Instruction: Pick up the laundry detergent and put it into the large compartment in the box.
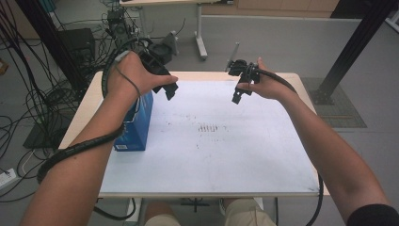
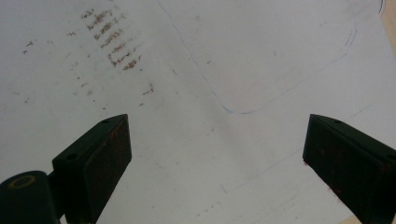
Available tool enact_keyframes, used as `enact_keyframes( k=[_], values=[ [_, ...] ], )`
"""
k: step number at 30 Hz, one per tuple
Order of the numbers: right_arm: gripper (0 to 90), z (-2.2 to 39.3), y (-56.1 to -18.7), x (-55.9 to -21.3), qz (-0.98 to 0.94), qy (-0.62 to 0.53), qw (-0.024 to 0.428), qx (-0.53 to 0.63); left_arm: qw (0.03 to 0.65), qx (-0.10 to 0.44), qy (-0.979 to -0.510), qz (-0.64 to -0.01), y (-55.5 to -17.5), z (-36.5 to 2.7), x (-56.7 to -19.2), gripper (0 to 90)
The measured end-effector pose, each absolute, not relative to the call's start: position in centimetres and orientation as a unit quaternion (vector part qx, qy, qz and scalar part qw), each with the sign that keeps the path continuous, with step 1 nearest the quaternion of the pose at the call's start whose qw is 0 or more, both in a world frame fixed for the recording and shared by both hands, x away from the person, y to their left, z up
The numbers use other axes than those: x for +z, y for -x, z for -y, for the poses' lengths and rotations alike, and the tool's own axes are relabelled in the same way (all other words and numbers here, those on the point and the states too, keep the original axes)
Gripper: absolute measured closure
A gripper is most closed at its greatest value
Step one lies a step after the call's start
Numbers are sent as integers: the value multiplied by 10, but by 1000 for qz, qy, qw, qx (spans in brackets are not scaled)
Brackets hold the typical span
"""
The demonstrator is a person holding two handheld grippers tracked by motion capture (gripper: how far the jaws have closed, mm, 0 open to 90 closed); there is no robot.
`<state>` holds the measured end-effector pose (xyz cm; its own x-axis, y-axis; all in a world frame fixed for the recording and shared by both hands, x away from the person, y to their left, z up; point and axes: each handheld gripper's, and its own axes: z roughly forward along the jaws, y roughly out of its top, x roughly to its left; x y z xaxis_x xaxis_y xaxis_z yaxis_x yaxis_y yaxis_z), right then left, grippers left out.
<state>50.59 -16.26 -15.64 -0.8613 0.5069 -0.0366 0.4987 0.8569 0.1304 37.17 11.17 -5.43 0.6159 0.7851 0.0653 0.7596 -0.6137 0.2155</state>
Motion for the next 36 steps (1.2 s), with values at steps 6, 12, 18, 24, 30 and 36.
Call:
enact_keyframes(
  k=[6, 12, 18, 24, 30, 36],
  values=[
    [73, 163, -509, -157, -963, -262, 32, 58, 84, 56, -925, -367, -368, -93, -60, 121],
    [73, 166, -511, -157, -961, -266, 29, 63, 82, 40, -950, -300, -364, -74, -64, 123],
    [73, 166, -513, -158, -961, -266, 27, 63, 75, 32, -971, -226, -359, -55, -65, 120],
    [72, 167, -513, -158, -961, -268, 27, 64, 67, 31, -988, -139, -353, -43, -68, 126],
    [71, 168, -512, -157, -962, -265, 26, 66, 59, 14, -994, -94, -354, -34, -71, 125],
    [70, 169, -511, -156, -961, -266, 26, 66, 45, 10, -995, -83, -354, -28, -77, 127]
  ],
)
